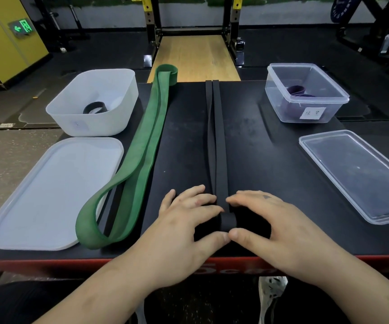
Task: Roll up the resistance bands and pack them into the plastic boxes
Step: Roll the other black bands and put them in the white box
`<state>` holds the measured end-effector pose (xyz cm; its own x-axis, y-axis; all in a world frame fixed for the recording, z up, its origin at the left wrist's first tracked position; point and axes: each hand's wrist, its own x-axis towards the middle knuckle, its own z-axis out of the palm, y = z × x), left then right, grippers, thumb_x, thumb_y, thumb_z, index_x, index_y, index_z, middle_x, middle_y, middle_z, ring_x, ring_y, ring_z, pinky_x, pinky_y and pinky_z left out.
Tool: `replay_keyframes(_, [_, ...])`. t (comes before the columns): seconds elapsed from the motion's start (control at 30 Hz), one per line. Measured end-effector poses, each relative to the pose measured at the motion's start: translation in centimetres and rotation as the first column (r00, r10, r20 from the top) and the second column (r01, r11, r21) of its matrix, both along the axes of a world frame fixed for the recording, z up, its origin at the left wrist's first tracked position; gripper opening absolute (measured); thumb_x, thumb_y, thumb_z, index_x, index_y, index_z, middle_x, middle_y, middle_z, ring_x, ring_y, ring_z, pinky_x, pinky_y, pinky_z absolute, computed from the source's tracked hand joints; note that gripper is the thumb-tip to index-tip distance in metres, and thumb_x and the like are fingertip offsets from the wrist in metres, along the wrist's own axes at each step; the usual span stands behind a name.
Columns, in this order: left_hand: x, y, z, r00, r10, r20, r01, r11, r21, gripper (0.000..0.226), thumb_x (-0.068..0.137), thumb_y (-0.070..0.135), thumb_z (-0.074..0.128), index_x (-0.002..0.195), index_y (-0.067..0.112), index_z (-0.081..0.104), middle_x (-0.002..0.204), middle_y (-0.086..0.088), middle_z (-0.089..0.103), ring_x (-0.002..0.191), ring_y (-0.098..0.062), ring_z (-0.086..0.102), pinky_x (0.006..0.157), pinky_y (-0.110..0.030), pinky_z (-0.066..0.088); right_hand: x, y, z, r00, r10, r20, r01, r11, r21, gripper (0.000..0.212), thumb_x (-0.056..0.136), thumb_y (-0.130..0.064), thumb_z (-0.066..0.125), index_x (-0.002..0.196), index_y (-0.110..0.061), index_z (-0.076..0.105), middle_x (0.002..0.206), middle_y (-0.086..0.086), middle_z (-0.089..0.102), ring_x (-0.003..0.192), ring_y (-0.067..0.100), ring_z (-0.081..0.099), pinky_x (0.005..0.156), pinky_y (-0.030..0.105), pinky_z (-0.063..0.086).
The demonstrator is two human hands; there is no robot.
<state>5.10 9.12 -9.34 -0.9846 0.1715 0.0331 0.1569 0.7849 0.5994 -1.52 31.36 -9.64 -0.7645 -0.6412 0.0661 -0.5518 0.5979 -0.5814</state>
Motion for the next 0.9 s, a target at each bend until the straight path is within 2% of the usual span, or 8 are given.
replay_keyframes(0.1, [-0.1, 0.0, 0.0, 1.0, 0.008, 0.023, -0.008, 1.0, -0.002, 0.053, 0.094, 0.065, 0.052, 0.141, 0.042, 0.055, 0.154, 0.031, 0.036, 0.145, 0.02, -0.006, 0.127, -0.038, -0.006, -0.1, 0.2, 0.4, 0.998, -0.007, 0.067, 0.007, 1.0, 0.001, 0.051, 0.078, -0.074, 0.059, 0.127, -0.061, 0.05, 0.13, -0.051, 0.037, 0.138, -0.028, 0.016, 0.109, 0.005, 0.019])
replay_keyframes(0.2, [-0.2, -0.1, 0.1, 0.999, 0.007, 0.036, -0.007, 1.0, 0.002, 0.052, 0.094, 0.064, 0.053, 0.142, 0.043, 0.054, 0.157, 0.029, 0.032, 0.145, 0.02, -0.008, 0.127, -0.037, -0.006, -0.2, 0.0, 0.4, 0.99, 0.044, 0.132, -0.044, 0.999, -0.003, 0.041, 0.079, -0.07, 0.063, 0.117, -0.067, 0.048, 0.14, -0.045, 0.041, 0.142, -0.027, 0.008, 0.118, 0.011, 0.015])
replay_keyframes(0.33, [-0.2, -0.1, 0.0, 0.999, 0.007, 0.048, -0.007, 1.0, 0.013, 0.052, 0.095, 0.062, 0.053, 0.143, 0.04, 0.053, 0.158, 0.027, 0.032, 0.144, 0.022, -0.007, 0.127, -0.038, -0.006, -0.4, -0.2, 0.2, 0.984, 0.023, 0.174, -0.027, 1.0, 0.016, 0.054, 0.077, -0.066, 0.073, 0.122, -0.073, 0.043, 0.157, -0.032, 0.035, 0.149, -0.016, 0.009, 0.125, 0.026, 0.019])
replay_keyframes(0.43, [-0.3, 0.0, -0.2, 0.999, 0.012, 0.032, -0.013, 1.0, 0.004, 0.05, 0.096, 0.062, 0.051, 0.141, 0.039, 0.054, 0.157, 0.026, 0.035, 0.144, 0.022, -0.005, 0.127, -0.038, -0.005, -0.7, -0.4, 0.2, 0.99, 0.037, 0.136, -0.034, 0.999, -0.022, 0.045, 0.074, -0.074, 0.066, 0.116, -0.075, 0.05, 0.149, -0.035, 0.041, 0.147, -0.02, 0.011, 0.124, 0.02, 0.015])
replay_keyframes(0.53, [-0.3, 0.1, -0.3, 1.0, 0.019, 0.019, -0.019, 1.0, -0.009, 0.052, 0.097, 0.061, 0.048, 0.145, 0.039, 0.049, 0.154, 0.032, 0.033, 0.143, 0.023, -0.004, 0.127, -0.037, -0.005, -0.9, -0.4, 0.3, 0.992, 0.071, 0.104, -0.065, 0.996, -0.058, 0.044, 0.076, -0.073, 0.06, 0.119, -0.065, 0.057, 0.13, -0.05, 0.045, 0.143, -0.024, 0.016, 0.122, 0.014, 0.011])
replay_keyframes(0.63, [-0.1, 0.1, 0.0, 0.999, 0.031, 0.02, -0.031, 0.999, 0.01, 0.057, 0.096, 0.06, 0.049, 0.149, 0.044, 0.037, 0.144, 0.041, 0.029, 0.141, 0.026, -0.002, 0.127, -0.033, -0.005, -1.3, -0.3, 0.2, 0.993, 0.075, 0.096, -0.07, 0.996, -0.055, 0.047, 0.08, -0.069, 0.06, 0.125, -0.054, 0.062, 0.126, -0.056, 0.046, 0.143, -0.022, 0.019, 0.121, 0.012, 0.012])
replay_keyframes(0.77, [-0.1, 0.0, 0.4, 0.999, 0.032, 0.038, -0.033, 0.999, 0.035, 0.054, 0.092, 0.058, 0.061, 0.14, 0.054, 0.035, 0.128, 0.049, 0.034, 0.137, 0.031, -0.001, 0.126, -0.029, -0.005, -1.9, -0.6, 0.0, 0.992, 0.044, 0.122, -0.04, 0.999, -0.037, 0.048, 0.088, -0.065, 0.061, 0.13, -0.042, 0.067, 0.135, -0.036, 0.052, 0.144, -0.017, 0.023, 0.115, 0.024, 0.032])
replay_keyframes(0.9, [-0.4, 0.3, 0.4, 0.998, 0.059, 0.019, -0.059, 0.998, -0.002, 0.054, 0.09, 0.053, 0.068, 0.136, 0.052, 0.04, 0.12, 0.051, 0.031, 0.133, 0.034, -0.001, 0.126, -0.028, -0.006, -2.4, -1.1, -0.1, 0.99, 0.024, 0.138, -0.018, 0.999, -0.047, 0.035, 0.092, -0.057, 0.059, 0.118, -0.038, 0.072, 0.128, -0.029, 0.054, 0.142, -0.017, 0.026, 0.108, 0.018, 0.036])
